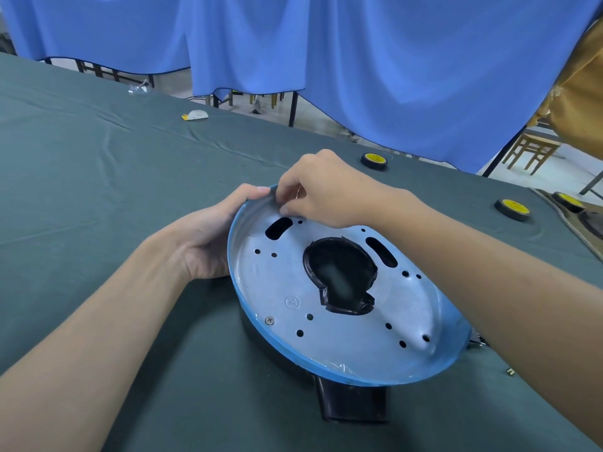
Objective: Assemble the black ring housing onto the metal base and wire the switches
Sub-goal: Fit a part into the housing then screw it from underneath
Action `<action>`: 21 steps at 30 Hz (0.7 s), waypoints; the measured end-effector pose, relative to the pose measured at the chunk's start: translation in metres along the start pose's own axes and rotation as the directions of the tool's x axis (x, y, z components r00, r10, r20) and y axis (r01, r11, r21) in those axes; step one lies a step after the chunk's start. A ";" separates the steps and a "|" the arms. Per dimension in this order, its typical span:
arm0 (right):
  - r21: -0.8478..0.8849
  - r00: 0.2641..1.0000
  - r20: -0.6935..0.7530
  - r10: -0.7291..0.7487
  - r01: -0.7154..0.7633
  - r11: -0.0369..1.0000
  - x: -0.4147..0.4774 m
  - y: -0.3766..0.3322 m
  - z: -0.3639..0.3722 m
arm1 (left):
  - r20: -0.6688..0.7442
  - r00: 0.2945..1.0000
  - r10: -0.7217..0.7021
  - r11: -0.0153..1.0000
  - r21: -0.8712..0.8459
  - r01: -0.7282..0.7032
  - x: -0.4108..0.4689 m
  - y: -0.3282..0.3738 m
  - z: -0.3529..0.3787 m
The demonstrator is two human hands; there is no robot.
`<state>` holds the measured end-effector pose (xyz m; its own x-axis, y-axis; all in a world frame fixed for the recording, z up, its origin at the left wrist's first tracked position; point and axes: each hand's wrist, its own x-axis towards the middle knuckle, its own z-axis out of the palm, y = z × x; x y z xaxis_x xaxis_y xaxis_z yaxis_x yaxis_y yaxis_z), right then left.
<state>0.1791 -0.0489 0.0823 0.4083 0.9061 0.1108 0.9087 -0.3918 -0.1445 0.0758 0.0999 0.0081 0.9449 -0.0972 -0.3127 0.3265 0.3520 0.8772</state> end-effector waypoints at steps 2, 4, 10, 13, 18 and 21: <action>-0.008 1.000 0.005 -0.009 0.009 1.000 -0.002 -0.001 0.000 | 0.000 1.000 0.009 1.000 0.002 -0.009 0.000 0.000 0.000; -0.040 1.000 -0.012 -0.007 0.007 0.999 -0.001 -0.003 0.004 | 0.003 1.000 0.010 1.000 0.008 -0.010 -0.001 -0.001 0.001; -0.049 0.994 -0.107 0.035 -0.040 0.998 -0.006 0.000 0.004 | -0.032 0.999 0.025 1.000 0.018 -0.024 0.000 -0.001 0.002; 0.003 0.962 -0.255 0.099 -0.101 0.995 -0.016 0.011 -0.006 | -0.078 0.996 0.037 0.999 0.005 -0.036 -0.001 0.000 0.000; 0.085 0.873 -0.358 0.331 -0.323 0.943 -0.048 0.052 -0.022 | -0.160 0.986 0.044 0.999 -0.010 -0.047 -0.008 0.002 -0.007; 0.104 0.815 -0.309 0.490 -0.484 0.869 -0.072 0.076 -0.017 | -0.160 0.987 0.021 1.000 -0.012 -0.023 -0.012 0.001 -0.006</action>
<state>0.2204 -0.1472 0.0802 0.8053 0.4969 0.3233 0.5831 -0.7622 -0.2810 0.0650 0.1068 0.0105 0.9353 0.0601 -0.3488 0.3045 0.3655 0.8796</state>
